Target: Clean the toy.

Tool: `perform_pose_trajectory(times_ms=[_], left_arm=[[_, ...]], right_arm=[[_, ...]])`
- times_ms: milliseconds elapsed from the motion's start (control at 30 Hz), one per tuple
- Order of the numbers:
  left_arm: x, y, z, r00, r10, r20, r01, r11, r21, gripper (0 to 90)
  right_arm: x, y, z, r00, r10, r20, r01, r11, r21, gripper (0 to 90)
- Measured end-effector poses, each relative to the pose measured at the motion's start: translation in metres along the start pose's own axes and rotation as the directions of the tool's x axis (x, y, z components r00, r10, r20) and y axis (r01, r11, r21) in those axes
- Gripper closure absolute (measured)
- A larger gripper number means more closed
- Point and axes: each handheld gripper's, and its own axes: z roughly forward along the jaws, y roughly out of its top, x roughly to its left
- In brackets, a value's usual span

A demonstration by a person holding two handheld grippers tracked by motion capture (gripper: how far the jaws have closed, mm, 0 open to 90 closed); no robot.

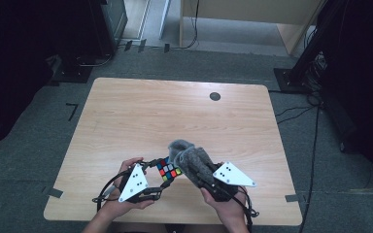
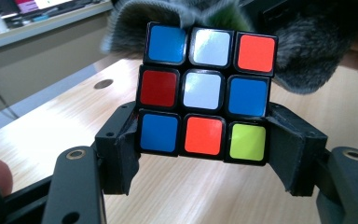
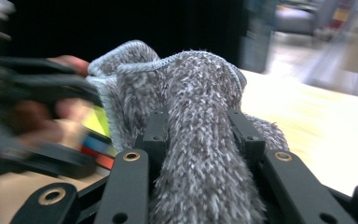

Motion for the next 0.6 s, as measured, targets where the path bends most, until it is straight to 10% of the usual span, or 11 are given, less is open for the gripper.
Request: perform_pose_trajectory(times_ms=[100,233,367,533,600], left_arm=[[0.001,-0.001,0.002,0.9999,0.001,-0.015,-0.001,0.9996,0.029,34.3],[-0.003,0.000,0.014,0.9896,0.070,-0.126,-0.044,0.9796,0.196,34.3],[-0.016,0.005,0.023,0.9719,0.172,-0.160,-0.117,0.9446,0.307,34.3],[-0.026,0.011,0.026,0.9630,0.222,-0.153,-0.161,0.9295,0.332,34.3],[-0.023,0.010,0.025,0.9652,0.205,-0.163,-0.141,0.9313,0.336,34.3]], right_arm=[[0.000,0.003,-0.004,0.9996,0.012,-0.027,-0.013,0.999,-0.030,65.4],[0.029,0.013,-0.006,0.9856,-0.154,-0.069,0.149,0.986,-0.070,65.2],[0.056,0.009,0.005,0.9378,-0.339,-0.074,0.341,0.940,0.006,64.9],[0.063,-0.008,0.021,0.8500,-0.523,-0.061,0.527,0.841,0.123,64.6],[0.059,-0.006,0.021,0.8176,-0.573,0.052,0.559,0.812,0.167,64.6]])
